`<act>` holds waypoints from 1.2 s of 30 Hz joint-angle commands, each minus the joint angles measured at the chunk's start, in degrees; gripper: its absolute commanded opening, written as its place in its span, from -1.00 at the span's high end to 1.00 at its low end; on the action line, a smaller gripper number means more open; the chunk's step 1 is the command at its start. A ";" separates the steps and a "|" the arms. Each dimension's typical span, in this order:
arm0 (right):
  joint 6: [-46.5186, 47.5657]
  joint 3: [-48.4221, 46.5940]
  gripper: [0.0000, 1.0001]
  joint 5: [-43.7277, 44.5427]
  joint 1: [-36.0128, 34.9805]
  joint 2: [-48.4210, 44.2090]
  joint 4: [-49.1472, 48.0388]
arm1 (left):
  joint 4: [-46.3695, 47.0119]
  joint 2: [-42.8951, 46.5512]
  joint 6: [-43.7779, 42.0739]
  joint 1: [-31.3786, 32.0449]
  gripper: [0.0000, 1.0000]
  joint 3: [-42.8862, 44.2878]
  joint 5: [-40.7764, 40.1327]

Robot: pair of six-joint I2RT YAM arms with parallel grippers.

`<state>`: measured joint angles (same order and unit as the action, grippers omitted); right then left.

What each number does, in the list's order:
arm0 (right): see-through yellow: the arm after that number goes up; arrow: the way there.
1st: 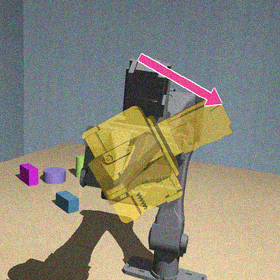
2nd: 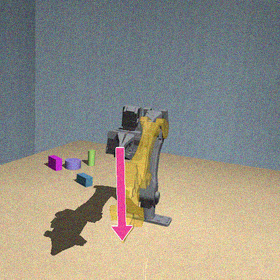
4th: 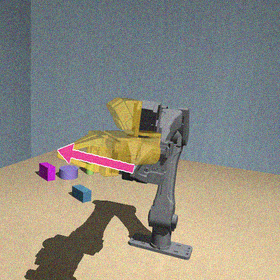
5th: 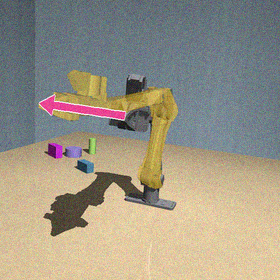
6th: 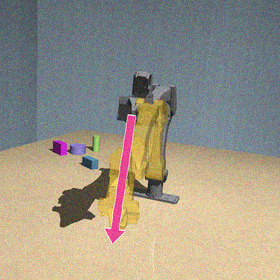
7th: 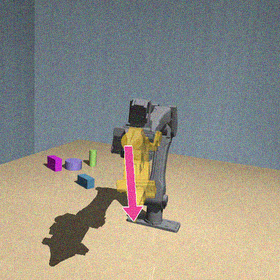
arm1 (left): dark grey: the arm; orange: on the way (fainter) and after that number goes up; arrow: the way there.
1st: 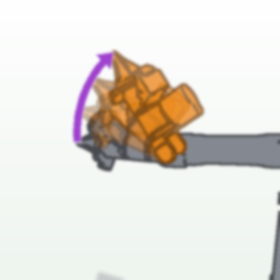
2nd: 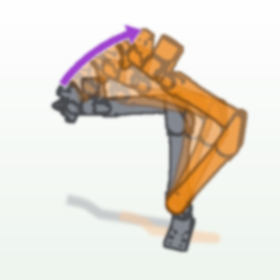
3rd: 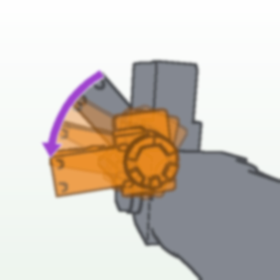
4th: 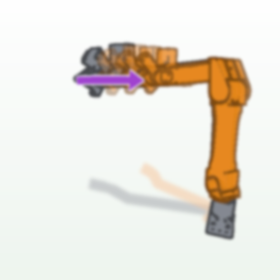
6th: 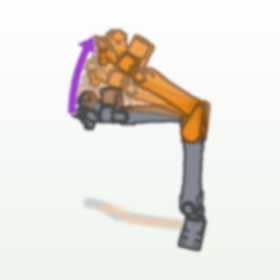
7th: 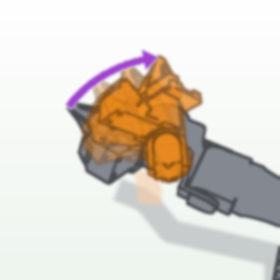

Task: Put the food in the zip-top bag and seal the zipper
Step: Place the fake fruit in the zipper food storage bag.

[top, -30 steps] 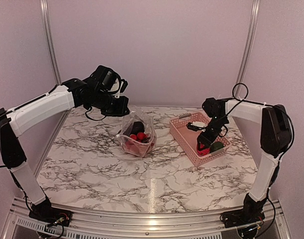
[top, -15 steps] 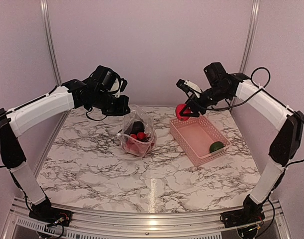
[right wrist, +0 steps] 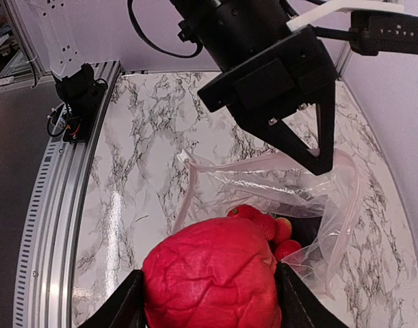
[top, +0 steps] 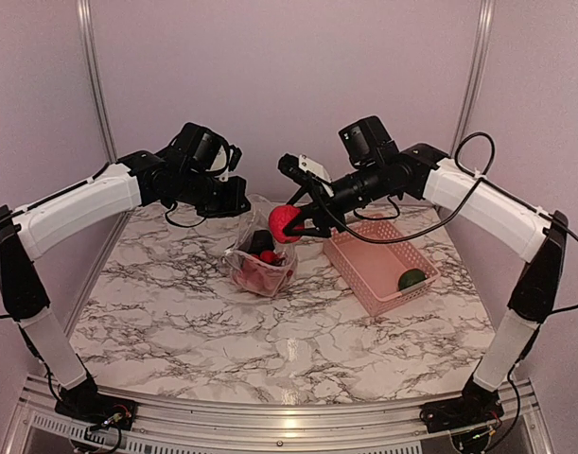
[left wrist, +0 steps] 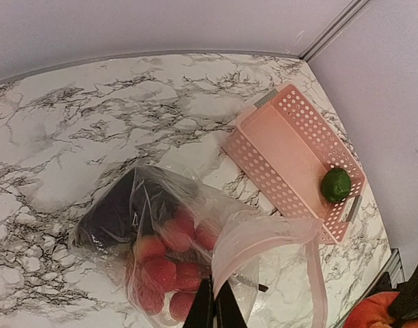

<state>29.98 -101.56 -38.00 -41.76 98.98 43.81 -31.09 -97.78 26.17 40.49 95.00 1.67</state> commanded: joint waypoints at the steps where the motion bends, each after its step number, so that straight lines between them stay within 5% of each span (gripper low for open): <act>1: -1.12 -1.94 0.06 2.34 -1.58 3.13 -4.97 | 1.59 0.41 0.68 -0.06 1.00 0.45 0.72; 9: -2.66 -0.22 0.00 11.61 -2.37 4.56 -11.95 | 2.44 0.65 1.11 -0.06 1.00 0.11 0.81; 20: -1.52 -1.26 -0.56 16.68 -4.62 6.07 -9.42 | 4.05 -0.08 1.68 -0.06 1.00 -0.27 1.04; 29: -2.12 -0.32 -0.53 18.92 -3.49 -0.01 -8.01 | 4.27 -0.34 1.73 -0.06 1.00 -0.52 1.48; 36: -2.66 5.38 -0.43 17.77 7.03 -6.51 -5.66 | 4.63 0.72 1.52 -0.06 1.00 -1.50 1.34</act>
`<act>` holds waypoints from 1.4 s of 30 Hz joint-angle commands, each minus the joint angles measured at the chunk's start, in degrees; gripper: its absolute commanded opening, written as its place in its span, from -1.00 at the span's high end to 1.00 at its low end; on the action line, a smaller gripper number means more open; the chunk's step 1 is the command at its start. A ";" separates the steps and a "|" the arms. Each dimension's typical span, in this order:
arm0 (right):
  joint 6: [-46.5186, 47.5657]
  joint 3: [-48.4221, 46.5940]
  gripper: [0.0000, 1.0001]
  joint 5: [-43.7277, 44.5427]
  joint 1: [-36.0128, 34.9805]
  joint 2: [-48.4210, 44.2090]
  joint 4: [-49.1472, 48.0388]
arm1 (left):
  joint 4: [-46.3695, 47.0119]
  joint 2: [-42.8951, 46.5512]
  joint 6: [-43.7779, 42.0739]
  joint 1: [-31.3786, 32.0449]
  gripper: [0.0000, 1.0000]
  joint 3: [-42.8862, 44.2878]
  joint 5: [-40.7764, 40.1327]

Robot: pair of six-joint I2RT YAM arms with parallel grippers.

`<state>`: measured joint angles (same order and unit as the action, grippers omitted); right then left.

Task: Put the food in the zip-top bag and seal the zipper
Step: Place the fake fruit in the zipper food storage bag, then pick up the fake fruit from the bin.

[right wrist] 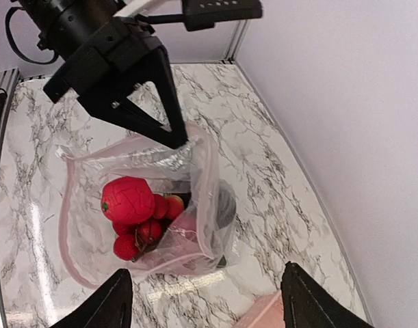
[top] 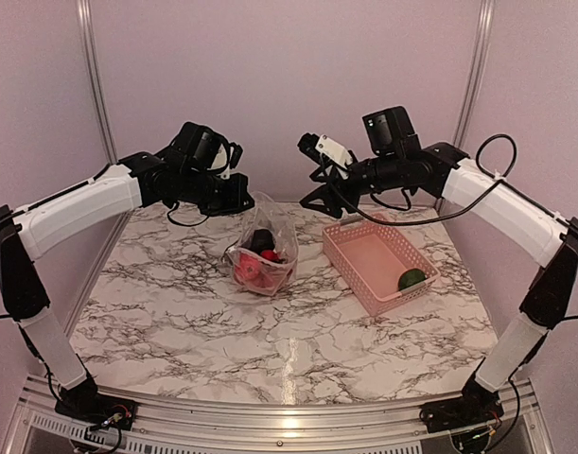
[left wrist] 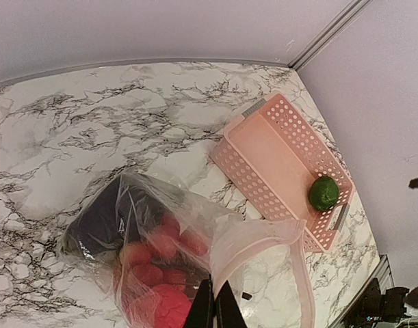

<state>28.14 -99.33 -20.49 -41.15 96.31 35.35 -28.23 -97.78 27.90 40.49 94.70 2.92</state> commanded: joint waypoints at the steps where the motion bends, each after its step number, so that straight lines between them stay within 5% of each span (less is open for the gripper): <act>1: -0.59 4.50 -0.42 0.64 8.04 -4.60 3.02 | 1.84 0.92 -0.29 -0.06 1.00 -1.38 0.03; 18: 3.45 22.03 -0.25 7.88 31.37 -10.92 11.75 | 2.07 1.69 -0.82 -0.06 1.00 -2.83 0.38; 33: 2.98 25.59 -0.01 16.12 33.07 -0.40 17.75 | 3.18 2.56 -0.74 -0.06 1.00 -4.69 0.60; 42: 1.89 25.41 -0.42 17.96 33.07 3.63 18.16 | 3.64 2.32 -0.83 -0.06 1.00 -5.04 0.67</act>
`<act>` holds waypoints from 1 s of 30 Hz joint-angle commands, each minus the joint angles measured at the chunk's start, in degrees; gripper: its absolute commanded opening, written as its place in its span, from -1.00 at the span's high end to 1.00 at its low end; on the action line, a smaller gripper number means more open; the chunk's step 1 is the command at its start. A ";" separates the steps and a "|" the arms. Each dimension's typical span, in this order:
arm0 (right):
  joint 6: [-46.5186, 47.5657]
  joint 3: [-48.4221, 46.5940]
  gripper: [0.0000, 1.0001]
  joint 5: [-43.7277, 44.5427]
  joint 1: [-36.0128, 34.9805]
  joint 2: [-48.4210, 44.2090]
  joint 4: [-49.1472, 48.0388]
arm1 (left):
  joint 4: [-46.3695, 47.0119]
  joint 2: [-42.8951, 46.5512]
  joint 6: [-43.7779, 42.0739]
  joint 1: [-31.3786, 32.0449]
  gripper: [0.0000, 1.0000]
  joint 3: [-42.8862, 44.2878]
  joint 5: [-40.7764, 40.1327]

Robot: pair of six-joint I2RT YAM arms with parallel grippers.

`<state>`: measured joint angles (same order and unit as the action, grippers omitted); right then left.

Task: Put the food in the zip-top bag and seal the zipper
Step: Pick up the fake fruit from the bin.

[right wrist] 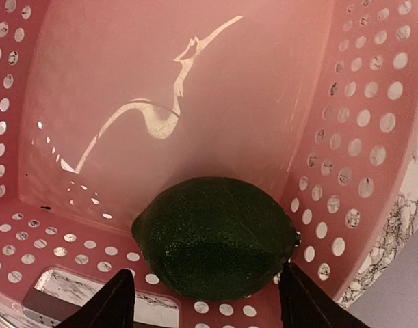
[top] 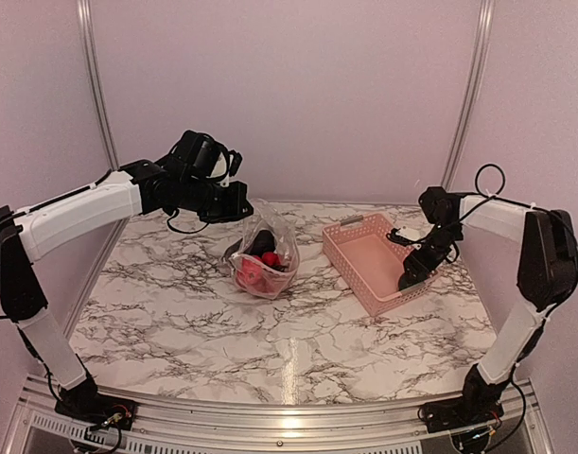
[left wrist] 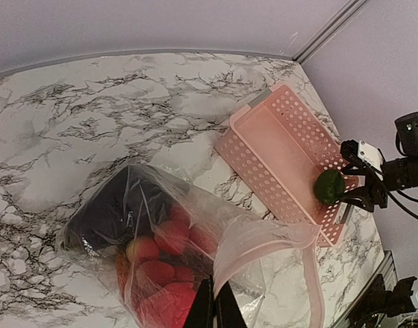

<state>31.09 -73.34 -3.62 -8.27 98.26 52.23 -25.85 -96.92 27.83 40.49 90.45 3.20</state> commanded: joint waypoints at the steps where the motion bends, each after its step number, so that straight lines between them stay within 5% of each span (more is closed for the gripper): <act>1: -1.24 -0.62 -0.45 0.88 0.19 2.15 1.30 | 1.29 1.39 -0.76 -0.06 1.00 -0.81 0.44; 16: -2.47 -2.37 -0.81 -1.46 0.18 8.86 -0.97 | 1.67 1.46 -0.85 -0.06 1.00 -1.20 0.58; 25: -3.02 -2.68 -0.76 -2.39 0.18 11.44 -2.52 | 2.33 0.89 -0.68 -0.06 1.00 -1.29 1.36; 30: -3.73 -4.58 -0.41 -4.40 0.14 10.92 -2.38 | 2.32 0.79 -0.75 -0.06 1.00 -1.25 1.28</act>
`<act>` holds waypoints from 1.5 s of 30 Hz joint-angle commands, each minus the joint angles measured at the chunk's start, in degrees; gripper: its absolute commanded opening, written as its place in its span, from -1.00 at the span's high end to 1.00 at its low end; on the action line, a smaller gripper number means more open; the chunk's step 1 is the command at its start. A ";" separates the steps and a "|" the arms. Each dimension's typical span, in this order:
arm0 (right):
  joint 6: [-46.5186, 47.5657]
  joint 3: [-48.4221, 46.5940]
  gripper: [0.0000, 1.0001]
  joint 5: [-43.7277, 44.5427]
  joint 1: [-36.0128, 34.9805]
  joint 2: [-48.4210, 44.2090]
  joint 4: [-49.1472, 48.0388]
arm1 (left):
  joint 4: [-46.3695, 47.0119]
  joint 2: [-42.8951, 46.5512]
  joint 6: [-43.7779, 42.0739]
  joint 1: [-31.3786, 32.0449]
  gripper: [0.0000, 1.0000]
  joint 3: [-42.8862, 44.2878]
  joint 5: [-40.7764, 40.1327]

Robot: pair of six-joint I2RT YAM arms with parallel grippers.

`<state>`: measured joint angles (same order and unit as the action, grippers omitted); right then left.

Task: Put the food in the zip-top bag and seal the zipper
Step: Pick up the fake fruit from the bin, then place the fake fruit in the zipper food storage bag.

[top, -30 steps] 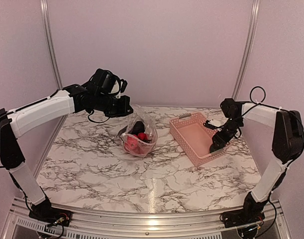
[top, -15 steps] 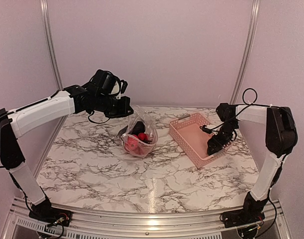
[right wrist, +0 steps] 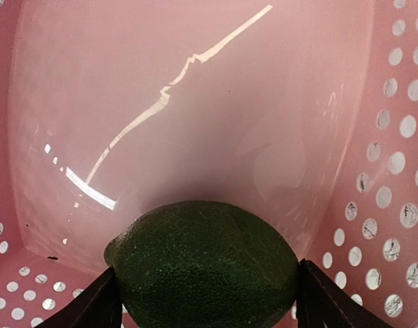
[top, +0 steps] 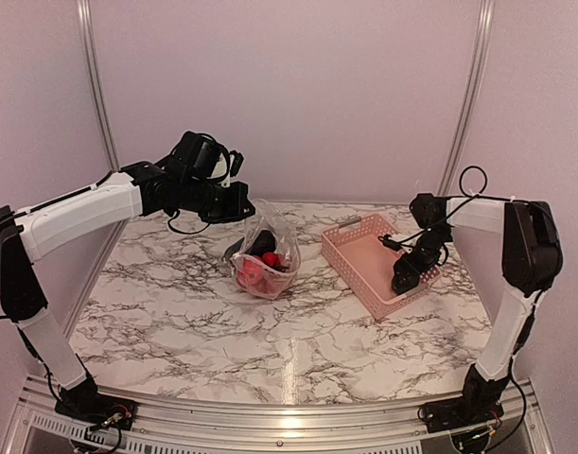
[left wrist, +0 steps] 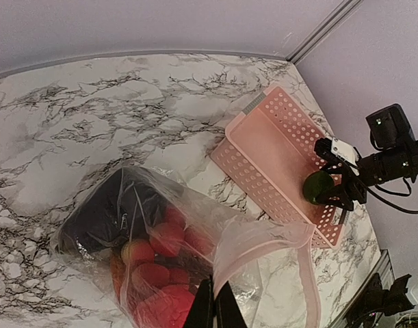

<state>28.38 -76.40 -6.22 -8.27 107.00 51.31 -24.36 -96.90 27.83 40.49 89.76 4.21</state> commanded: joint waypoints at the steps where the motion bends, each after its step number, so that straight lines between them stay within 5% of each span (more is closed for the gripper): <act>1: -1.21 -2.16 -0.38 -2.12 0.10 1.29 -1.28 | 0.81 0.86 -0.83 -0.06 1.00 -0.55 0.23; 11: -2.02 -12.86 -0.27 -11.84 -3.04 -6.60 3.98 | 0.83 0.27 -0.68 -0.15 1.00 -0.07 0.19; 27: -2.50 -33.65 -0.35 -32.55 -25.07 -5.01 -2.60 | 0.19 -0.30 -0.15 -0.15 1.00 1.70 1.47; 38: 1.60 -33.75 -0.39 -22.79 -35.84 0.55 -5.32 | -0.22 0.63 -0.58 -0.15 1.00 1.73 2.21; 45: -0.20 -34.14 -0.82 -15.18 -37.33 1.88 -7.15 | -0.39 1.28 -0.85 -0.15 1.00 1.26 2.08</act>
<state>28.49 -109.12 -25.76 -45.19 108.53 45.74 -24.27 -96.92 27.83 40.49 89.93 6.02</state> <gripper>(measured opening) 0.889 0.018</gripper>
